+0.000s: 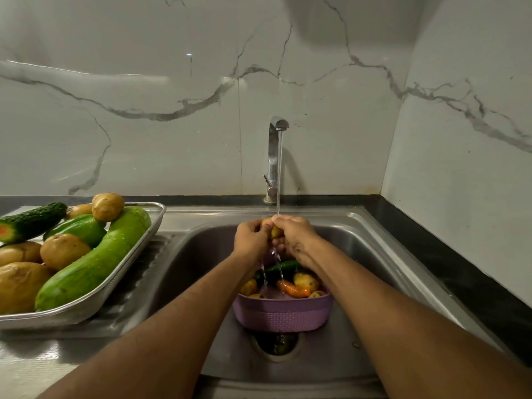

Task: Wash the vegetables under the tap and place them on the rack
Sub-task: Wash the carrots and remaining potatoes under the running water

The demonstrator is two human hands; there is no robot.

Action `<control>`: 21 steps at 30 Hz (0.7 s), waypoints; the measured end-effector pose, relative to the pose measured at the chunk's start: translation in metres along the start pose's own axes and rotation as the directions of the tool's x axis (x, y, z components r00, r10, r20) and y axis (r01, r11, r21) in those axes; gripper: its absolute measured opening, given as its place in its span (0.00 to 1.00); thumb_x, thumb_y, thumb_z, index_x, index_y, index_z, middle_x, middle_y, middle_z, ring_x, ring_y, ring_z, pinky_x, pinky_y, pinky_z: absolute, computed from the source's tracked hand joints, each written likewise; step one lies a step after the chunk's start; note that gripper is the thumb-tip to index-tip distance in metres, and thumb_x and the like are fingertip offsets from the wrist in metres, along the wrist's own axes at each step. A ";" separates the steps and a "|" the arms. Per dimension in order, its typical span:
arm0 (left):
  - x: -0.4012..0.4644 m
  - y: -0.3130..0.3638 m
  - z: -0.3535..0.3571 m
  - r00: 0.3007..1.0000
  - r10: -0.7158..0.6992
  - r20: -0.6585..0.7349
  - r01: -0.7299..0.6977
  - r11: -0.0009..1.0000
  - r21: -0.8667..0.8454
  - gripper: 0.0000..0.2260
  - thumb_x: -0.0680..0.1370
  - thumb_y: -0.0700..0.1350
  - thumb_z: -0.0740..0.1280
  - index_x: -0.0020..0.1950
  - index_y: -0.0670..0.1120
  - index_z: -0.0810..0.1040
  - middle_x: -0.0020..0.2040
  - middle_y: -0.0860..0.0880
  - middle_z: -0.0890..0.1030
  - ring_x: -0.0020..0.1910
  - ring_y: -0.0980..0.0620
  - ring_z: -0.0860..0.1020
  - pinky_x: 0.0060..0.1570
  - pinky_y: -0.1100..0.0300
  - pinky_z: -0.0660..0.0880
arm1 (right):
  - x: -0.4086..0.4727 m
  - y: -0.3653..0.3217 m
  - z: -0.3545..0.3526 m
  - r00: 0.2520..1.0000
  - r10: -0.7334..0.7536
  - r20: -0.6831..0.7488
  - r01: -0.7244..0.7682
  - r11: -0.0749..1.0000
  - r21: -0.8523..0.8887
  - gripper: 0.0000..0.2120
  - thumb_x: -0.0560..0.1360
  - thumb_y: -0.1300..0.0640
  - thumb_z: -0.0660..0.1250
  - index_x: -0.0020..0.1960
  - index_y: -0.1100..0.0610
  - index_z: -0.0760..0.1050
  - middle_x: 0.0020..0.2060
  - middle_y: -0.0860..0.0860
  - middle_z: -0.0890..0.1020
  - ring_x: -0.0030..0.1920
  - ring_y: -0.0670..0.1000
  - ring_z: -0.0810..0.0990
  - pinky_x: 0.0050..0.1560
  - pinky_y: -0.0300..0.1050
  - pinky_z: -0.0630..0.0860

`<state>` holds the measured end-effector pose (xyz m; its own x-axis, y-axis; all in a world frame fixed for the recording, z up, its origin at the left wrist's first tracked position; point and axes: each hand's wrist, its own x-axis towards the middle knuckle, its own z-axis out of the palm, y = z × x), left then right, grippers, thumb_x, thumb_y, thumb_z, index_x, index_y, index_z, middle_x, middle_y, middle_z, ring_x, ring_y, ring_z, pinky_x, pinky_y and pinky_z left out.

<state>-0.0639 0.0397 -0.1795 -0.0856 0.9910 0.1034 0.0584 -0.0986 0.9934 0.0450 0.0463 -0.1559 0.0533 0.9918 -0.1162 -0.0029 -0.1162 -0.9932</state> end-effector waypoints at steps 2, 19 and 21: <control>0.002 0.002 -0.002 1.000 -0.008 -0.020 0.007 0.999 -0.044 0.11 0.85 0.42 0.62 0.62 0.41 0.81 0.51 0.43 0.86 0.50 0.48 0.85 0.51 0.55 0.83 | 0.001 0.001 0.002 1.000 -0.003 0.017 0.002 0.998 0.064 0.11 0.83 0.59 0.65 0.63 0.56 0.80 0.37 0.53 0.80 0.29 0.45 0.76 0.28 0.38 0.73; -0.004 -0.004 0.008 0.987 0.157 -0.022 -0.155 0.985 0.079 0.12 0.85 0.43 0.63 0.67 0.47 0.78 0.56 0.48 0.84 0.55 0.51 0.84 0.58 0.47 0.82 | -0.006 -0.002 0.000 0.988 -0.032 -0.152 0.043 0.997 0.066 0.11 0.81 0.52 0.69 0.60 0.57 0.82 0.39 0.54 0.84 0.27 0.45 0.77 0.26 0.36 0.73; 0.000 -0.004 0.002 0.993 0.119 -0.021 -0.117 0.990 0.082 0.12 0.85 0.43 0.62 0.67 0.46 0.79 0.55 0.47 0.85 0.55 0.50 0.84 0.59 0.46 0.82 | -0.005 -0.002 -0.005 0.999 -0.037 -0.037 0.040 0.996 0.080 0.12 0.83 0.56 0.67 0.64 0.57 0.80 0.40 0.56 0.84 0.30 0.47 0.79 0.32 0.39 0.76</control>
<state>-0.0617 0.0404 -0.1838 -0.0986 0.9701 0.2217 0.1493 -0.2058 0.9671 0.0497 0.0418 -0.1530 0.0907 0.9927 -0.0789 -0.0810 -0.0716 -0.9941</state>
